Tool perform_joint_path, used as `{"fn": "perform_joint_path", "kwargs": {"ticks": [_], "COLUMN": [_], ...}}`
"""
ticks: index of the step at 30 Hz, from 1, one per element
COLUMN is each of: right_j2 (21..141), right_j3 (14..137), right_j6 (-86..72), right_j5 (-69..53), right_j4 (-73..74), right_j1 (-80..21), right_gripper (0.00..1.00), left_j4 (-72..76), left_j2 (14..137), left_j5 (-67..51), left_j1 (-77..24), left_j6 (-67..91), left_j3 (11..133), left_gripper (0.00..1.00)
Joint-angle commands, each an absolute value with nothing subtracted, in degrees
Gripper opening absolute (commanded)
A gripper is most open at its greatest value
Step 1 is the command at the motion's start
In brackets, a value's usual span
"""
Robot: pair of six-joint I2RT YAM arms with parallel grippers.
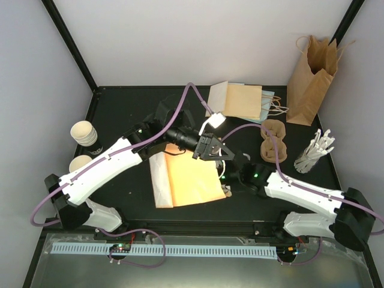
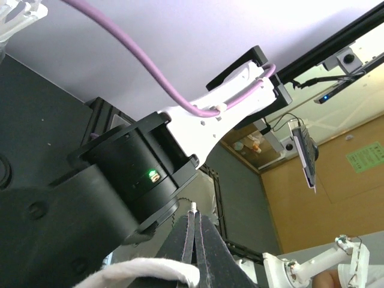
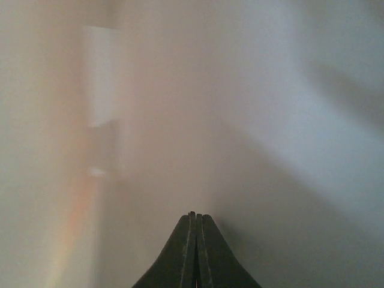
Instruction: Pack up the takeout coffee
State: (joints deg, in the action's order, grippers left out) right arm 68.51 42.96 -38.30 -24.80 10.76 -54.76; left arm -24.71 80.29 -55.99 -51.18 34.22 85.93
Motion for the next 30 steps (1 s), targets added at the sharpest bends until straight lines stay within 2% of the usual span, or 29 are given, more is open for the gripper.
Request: {"fn": "perform_joint_path", "kwargs": {"ticks": [1,7,18,30], "right_j2": [65.04,69.46,71.43,70.03], "right_j3": [42.21,44.83,42.20,42.21], "right_j6": [-38.32,-36.16,-39.37,-38.94], "right_j5": [-29.99,-30.12,-32.84,-8.78], "right_j4": [3.67,6.98,1.80,20.03], "right_j1": [-54.52,-54.58,-54.67,-53.76], "right_gripper": [0.04,0.04,0.05,0.02], "left_j4": [-18.58,-14.74,-9.43,-14.31], "left_j2": [79.40,81.24,85.07,82.07], "left_j5": [-57.91,-59.09,-59.97,-59.21], "left_j1": [-51.15,-51.24,-51.97,-52.21], "left_j6": [35.47,37.44,40.37,37.37], "left_j3": [84.94,85.78,88.87,89.98], "left_gripper": [0.02,0.02,0.02,0.02]}}
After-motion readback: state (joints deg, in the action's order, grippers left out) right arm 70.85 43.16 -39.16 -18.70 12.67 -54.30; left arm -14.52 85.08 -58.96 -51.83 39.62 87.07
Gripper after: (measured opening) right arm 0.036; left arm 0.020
